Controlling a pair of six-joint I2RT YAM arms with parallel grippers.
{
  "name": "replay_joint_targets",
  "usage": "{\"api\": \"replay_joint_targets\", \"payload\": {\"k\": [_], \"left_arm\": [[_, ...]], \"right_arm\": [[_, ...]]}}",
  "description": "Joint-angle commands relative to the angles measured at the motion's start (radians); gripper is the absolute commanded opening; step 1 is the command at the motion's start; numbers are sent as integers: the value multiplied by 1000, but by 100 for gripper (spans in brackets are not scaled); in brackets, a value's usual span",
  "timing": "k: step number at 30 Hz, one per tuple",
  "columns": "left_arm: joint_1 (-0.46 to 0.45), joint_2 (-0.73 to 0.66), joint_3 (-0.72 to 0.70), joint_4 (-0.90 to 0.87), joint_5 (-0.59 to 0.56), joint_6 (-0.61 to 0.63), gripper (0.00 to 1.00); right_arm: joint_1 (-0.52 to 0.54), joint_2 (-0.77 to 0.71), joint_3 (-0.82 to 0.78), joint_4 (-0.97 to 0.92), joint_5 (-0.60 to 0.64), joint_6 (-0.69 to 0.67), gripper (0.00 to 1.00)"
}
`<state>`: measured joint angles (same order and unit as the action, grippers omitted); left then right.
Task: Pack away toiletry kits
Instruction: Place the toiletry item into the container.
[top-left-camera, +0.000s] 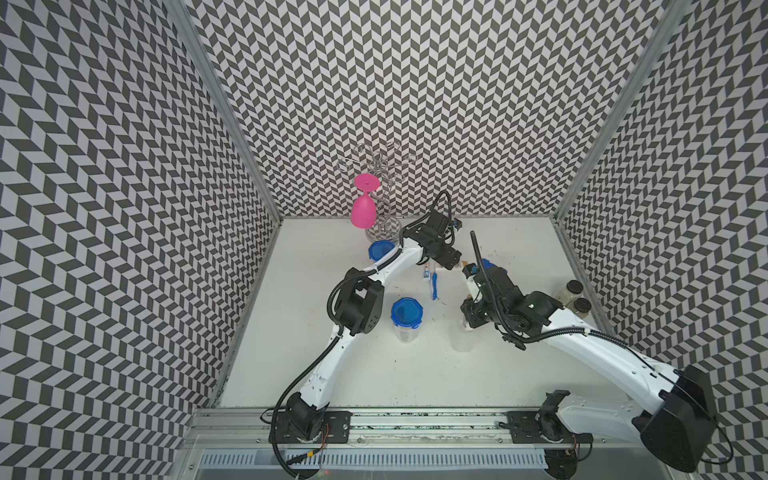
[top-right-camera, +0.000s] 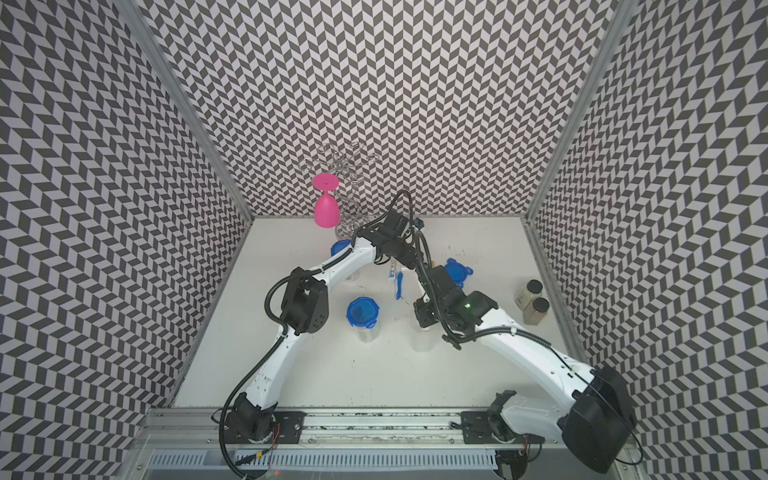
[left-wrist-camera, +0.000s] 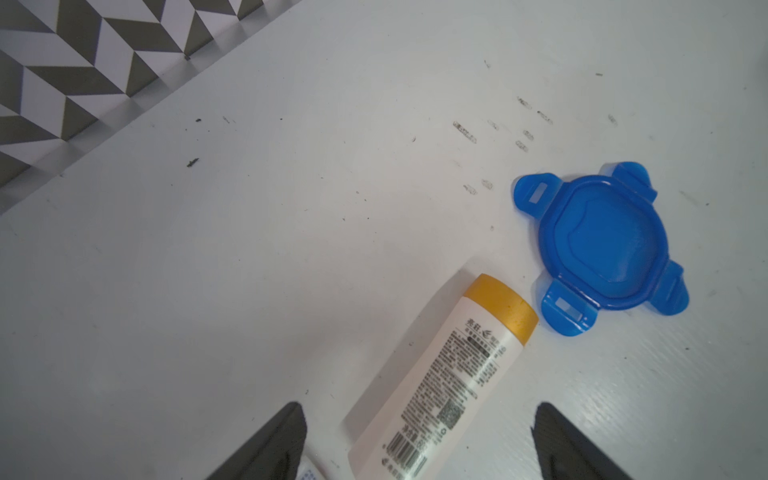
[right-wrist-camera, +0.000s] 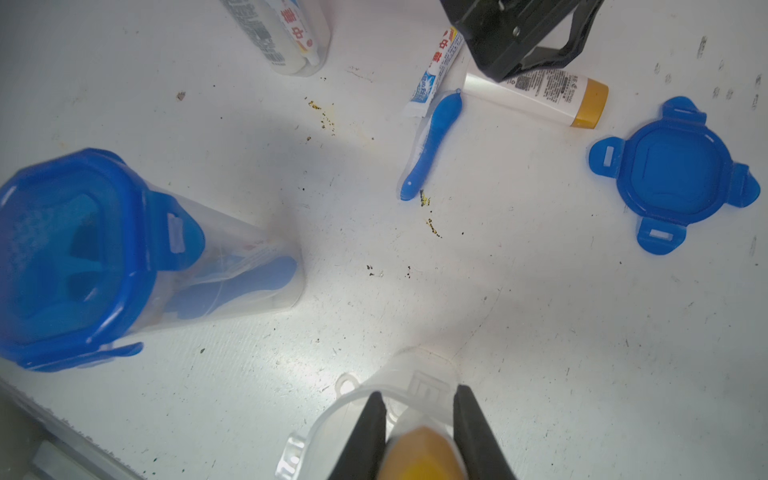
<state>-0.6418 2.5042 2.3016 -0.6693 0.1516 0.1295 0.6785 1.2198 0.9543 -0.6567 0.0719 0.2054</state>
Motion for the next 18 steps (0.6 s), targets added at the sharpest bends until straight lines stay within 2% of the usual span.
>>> {"api": "replay_joint_targets", "payload": {"k": [1,9,18], "left_arm": [[-24,-5,-44,5,-57,74,87],[-63,52,-48,16,-86,108,78],[-71,47,-108,24,-94,121,64]], "right_arm": [[6,-7,-11,76,-4,4,9],[6,-39,-37,76,-1,1,18],[6,-65,-46,91,-22,-8,37]]}}
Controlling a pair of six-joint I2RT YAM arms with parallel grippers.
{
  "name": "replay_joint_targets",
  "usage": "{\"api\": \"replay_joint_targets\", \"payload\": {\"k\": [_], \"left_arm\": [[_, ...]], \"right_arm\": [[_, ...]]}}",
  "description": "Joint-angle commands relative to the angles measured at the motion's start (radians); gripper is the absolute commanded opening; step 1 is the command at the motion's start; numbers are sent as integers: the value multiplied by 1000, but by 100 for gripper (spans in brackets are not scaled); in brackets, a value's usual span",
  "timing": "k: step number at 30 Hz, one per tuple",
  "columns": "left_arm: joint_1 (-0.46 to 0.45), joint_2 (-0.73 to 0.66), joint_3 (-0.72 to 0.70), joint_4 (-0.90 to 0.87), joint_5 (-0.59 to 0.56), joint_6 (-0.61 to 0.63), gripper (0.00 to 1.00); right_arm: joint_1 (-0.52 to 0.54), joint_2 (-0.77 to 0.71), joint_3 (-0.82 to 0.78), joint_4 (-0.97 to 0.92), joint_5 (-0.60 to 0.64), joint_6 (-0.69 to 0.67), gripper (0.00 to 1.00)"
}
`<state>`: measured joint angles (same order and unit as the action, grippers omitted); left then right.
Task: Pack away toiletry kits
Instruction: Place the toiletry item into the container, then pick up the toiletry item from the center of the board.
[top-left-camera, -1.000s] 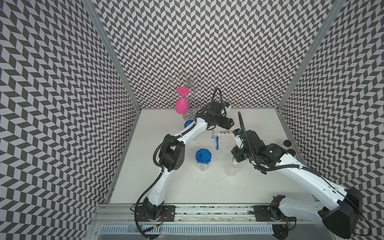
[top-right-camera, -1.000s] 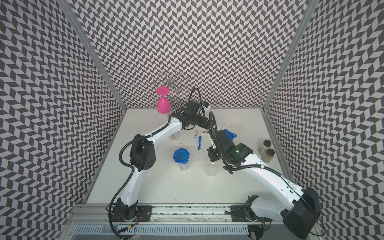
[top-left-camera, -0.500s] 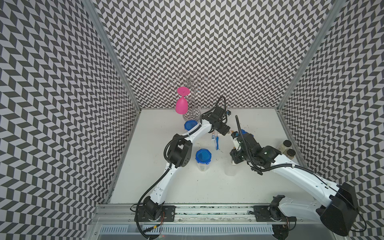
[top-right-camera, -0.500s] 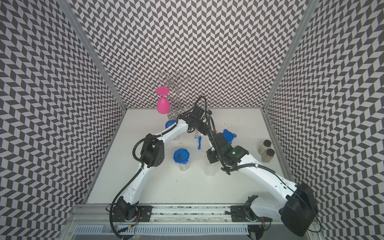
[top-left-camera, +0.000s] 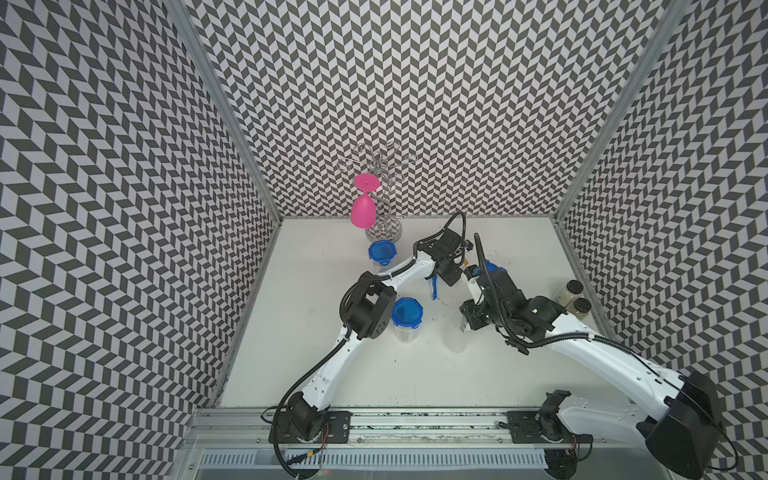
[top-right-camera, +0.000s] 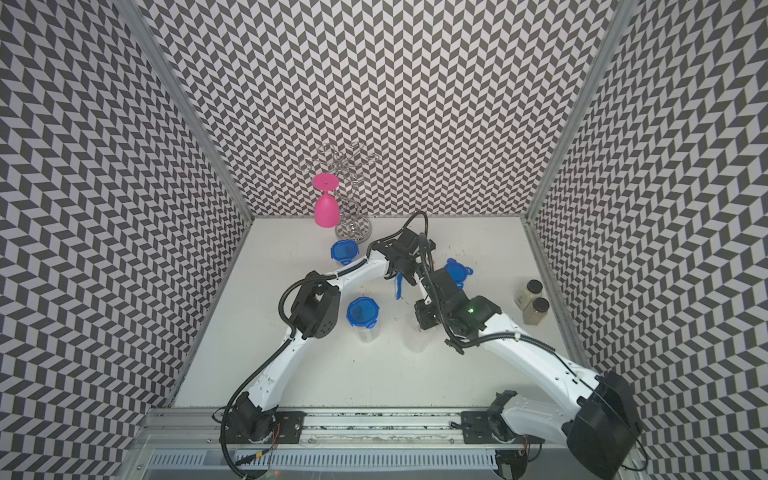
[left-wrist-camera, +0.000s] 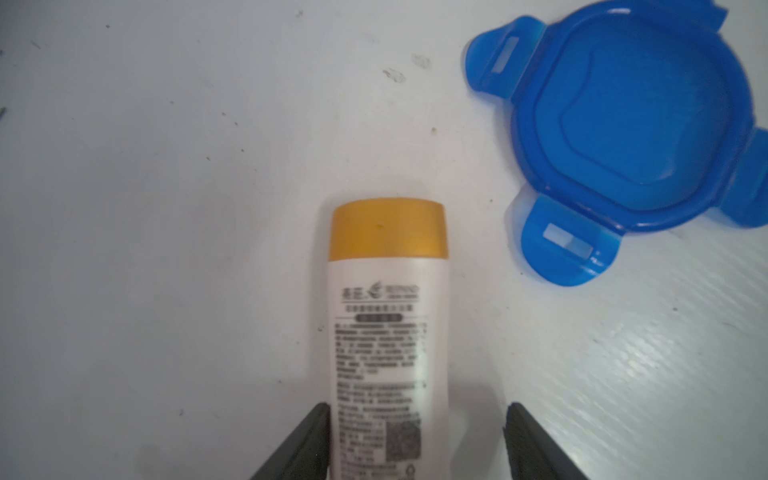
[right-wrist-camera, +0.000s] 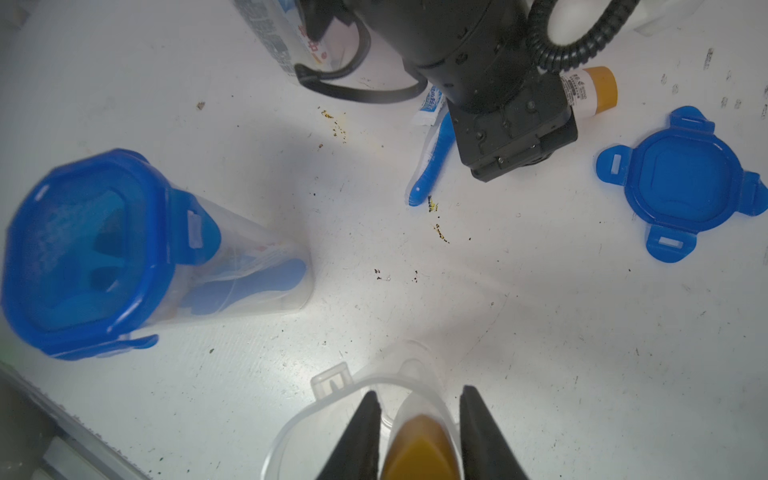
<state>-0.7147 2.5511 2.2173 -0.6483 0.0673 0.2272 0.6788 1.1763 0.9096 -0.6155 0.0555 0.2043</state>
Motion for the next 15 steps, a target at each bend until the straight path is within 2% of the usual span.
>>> {"api": "replay_joint_targets", "payload": {"k": [1,3,6,8,10,15], "left_arm": [[2,-4,-34,3,-8,23,61],[1,-10,-50,7,-14,24,57],[1,-16,-65,7,-19,22,46],[-1,-21,-82,14,-25,21,45],[-3,-20,-90,19,-50,18,36],[1,-29,-99,19,-68,4,19]], "right_arm": [[5,-23,0,48,-5,-11,39],[5,-34,-3,49,0,-11,40],[5,-54,-9,57,7,0,40],[5,-64,-2,57,9,10,40],[5,-75,10,61,7,27,42],[-2,-110,47,46,-13,72,58]]}}
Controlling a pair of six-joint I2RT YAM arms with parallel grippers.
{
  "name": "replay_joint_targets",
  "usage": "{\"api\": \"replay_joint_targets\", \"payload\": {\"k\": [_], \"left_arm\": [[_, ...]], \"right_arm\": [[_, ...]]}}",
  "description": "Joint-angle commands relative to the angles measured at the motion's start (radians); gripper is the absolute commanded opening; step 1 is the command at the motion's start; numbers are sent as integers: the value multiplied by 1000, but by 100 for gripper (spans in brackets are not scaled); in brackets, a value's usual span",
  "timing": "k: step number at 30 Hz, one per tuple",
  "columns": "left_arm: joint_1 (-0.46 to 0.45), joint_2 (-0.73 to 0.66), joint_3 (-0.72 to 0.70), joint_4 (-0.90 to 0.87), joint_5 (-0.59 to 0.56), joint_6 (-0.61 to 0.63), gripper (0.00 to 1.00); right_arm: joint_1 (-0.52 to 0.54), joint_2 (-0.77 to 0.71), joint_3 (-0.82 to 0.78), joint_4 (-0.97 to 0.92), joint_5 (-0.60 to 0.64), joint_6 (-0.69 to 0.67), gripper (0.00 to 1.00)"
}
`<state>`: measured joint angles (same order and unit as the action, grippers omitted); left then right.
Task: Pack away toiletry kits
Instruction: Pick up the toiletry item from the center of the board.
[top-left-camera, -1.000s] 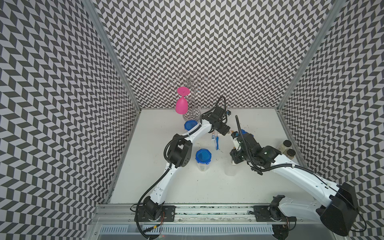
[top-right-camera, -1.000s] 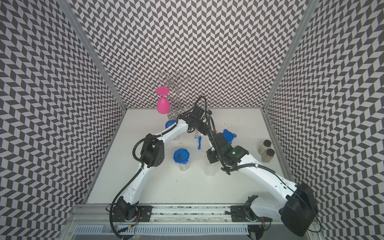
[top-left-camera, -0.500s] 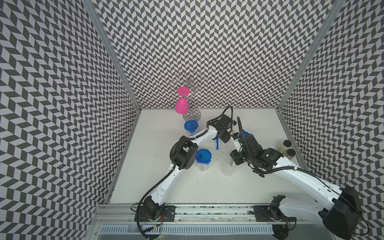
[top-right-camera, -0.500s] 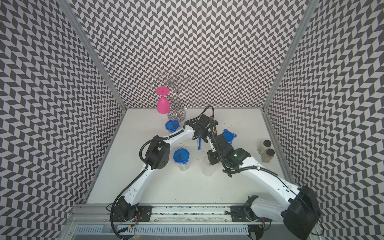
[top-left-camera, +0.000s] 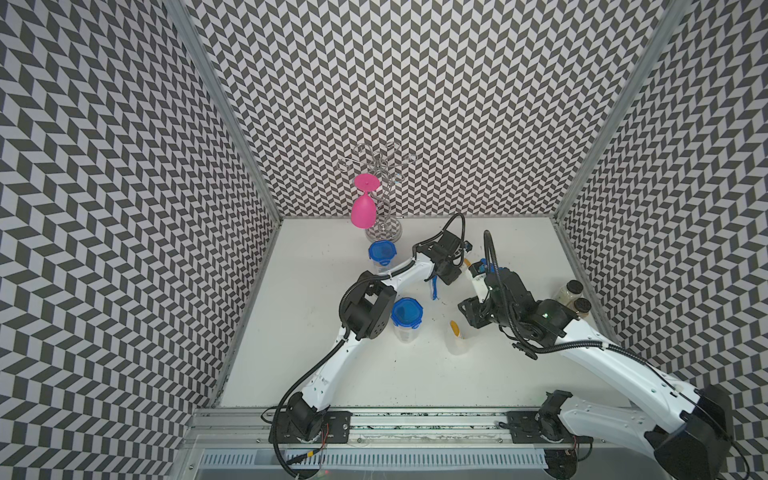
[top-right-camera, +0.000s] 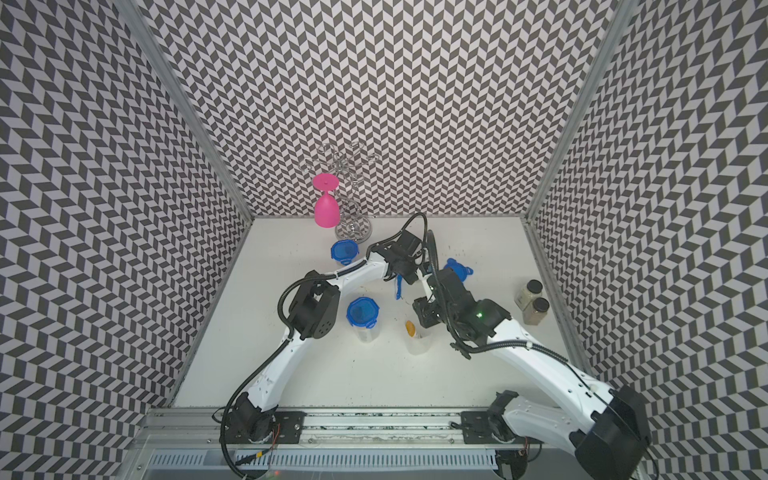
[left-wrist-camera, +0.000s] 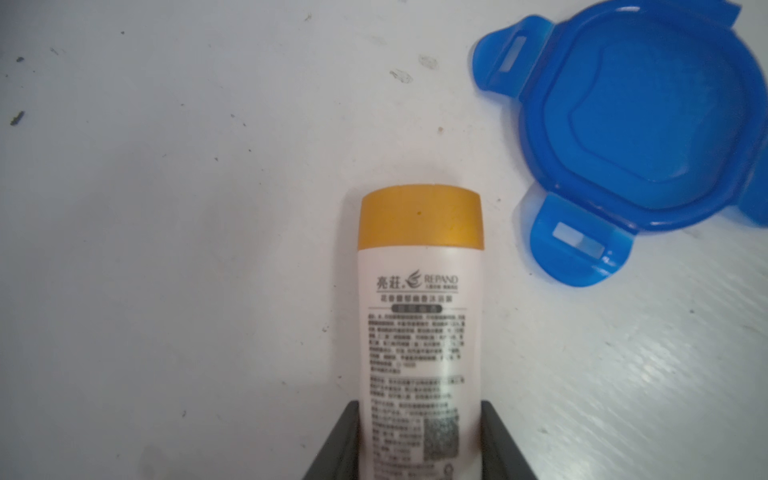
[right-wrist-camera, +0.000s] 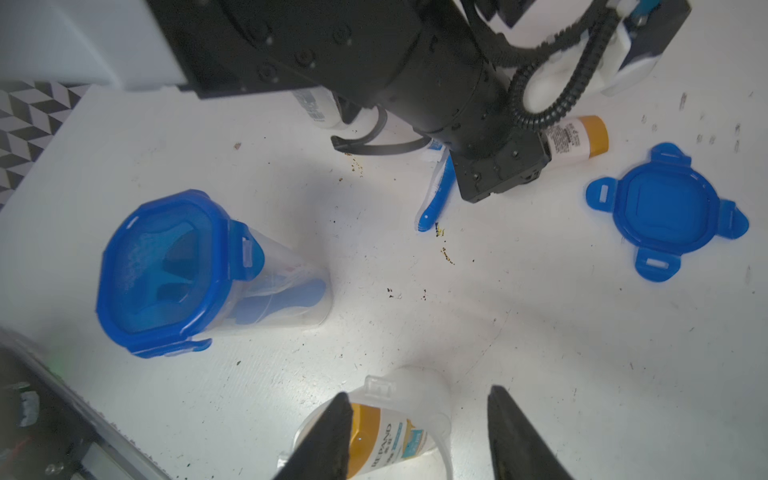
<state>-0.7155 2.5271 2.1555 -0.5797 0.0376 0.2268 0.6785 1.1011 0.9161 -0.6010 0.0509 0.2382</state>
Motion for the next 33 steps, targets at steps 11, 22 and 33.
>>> {"api": "replay_joint_targets", "payload": {"k": [11,22,33], "left_arm": [[11,-199,-93,48,70,-63,3],[2,-541,-452,339,135,-101,1],[-51,-869,-815,511,210,-138,1]], "right_arm": [[-333,-112,38,-7,-299,120,70],[-482,-27,71,71,-595,135,86],[-483,9,60,253,-797,223,90]]}}
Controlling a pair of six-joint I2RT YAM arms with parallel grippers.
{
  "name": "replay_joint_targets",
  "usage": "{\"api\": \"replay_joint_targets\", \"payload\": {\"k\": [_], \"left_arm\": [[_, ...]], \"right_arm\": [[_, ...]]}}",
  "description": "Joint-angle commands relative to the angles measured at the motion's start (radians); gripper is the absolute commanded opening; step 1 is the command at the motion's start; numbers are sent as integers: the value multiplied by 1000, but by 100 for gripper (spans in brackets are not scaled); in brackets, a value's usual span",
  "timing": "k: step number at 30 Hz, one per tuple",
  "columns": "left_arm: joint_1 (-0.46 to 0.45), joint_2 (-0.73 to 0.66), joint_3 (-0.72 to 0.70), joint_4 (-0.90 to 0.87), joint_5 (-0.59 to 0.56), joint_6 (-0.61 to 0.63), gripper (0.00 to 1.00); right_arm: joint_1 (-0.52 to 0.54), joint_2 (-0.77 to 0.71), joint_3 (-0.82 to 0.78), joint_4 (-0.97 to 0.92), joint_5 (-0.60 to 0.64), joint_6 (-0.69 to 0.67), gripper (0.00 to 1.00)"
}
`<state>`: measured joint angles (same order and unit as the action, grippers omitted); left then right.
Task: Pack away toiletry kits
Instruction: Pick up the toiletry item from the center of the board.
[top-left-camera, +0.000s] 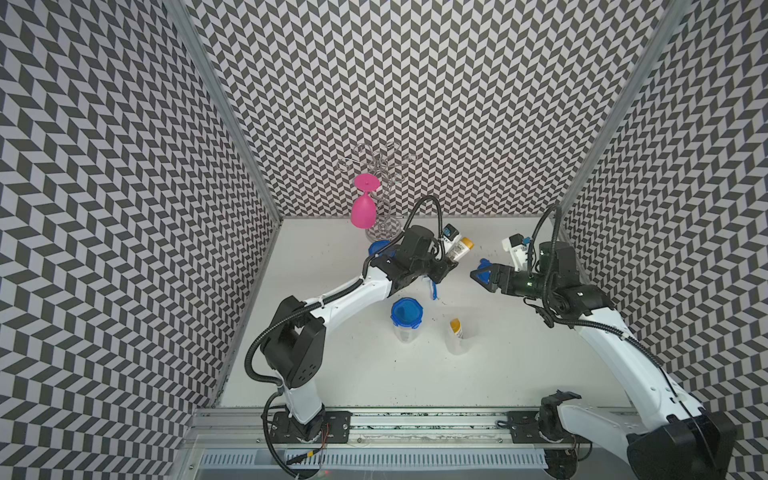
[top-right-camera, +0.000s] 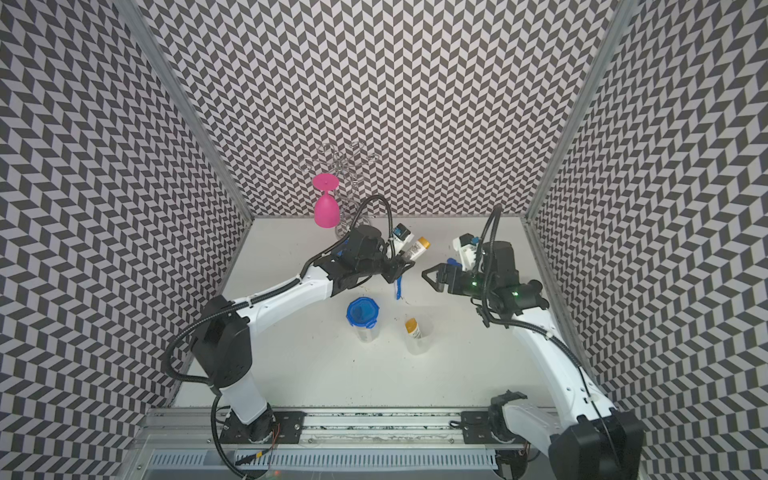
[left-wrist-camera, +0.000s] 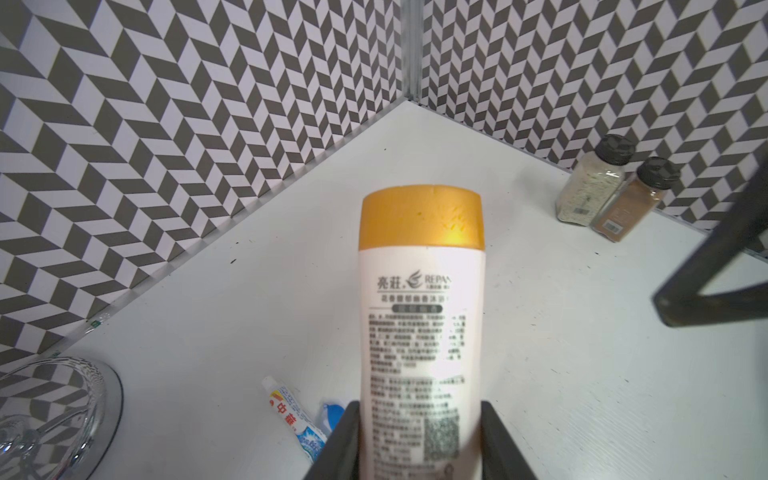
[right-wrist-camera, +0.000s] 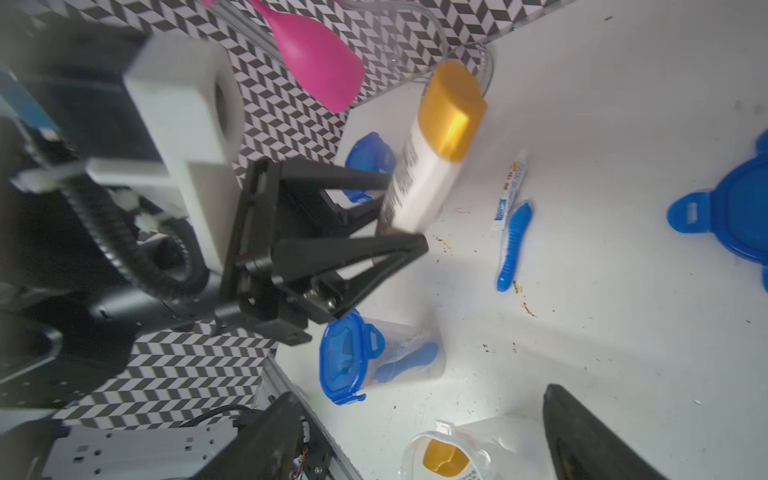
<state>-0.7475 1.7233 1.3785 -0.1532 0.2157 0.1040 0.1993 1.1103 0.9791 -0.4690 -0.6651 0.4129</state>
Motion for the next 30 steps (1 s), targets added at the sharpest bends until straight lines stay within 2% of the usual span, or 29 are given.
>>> {"api": "replay_joint_targets", "payload": {"k": [1,6,10,12,15,18,20,23,24,25,29,30], "left_arm": [[-27,-83,-56,87,34,-16,1],[-86,-159,-125,76,15,-7,2],[-132,-194,-155,56,-8,6,2],[-152,-205,-170,49,-32,11,1],[-159,-213,-198,46,-47,16,2],[-162,-214,-200,28,-70,26,2],[-161,-219,-205,32,-82,25,3],[-159,-219,-198,31,-83,17,7],[-159,-219,-193,27,-82,14,10],[-159,-216,-186,19,-77,11,18],[-147,-228,-165,-37,-29,-29,71],[-134,-241,-165,-53,-14,-49,77]], "right_arm": [[-4,2,-9,127,-78,55,90],[-4,37,-34,190,-110,104,90],[-4,64,-40,222,-131,131,85],[-2,72,-35,224,-146,134,75],[-3,73,-26,195,-143,113,50],[-2,64,-29,179,-152,106,31],[-1,56,-34,171,-153,103,23],[-2,49,-13,102,-138,58,16],[-1,48,1,72,-128,40,12],[-2,47,18,40,-117,15,8],[2,32,99,-86,-34,-65,0],[9,27,123,-110,2,-87,0]]}}
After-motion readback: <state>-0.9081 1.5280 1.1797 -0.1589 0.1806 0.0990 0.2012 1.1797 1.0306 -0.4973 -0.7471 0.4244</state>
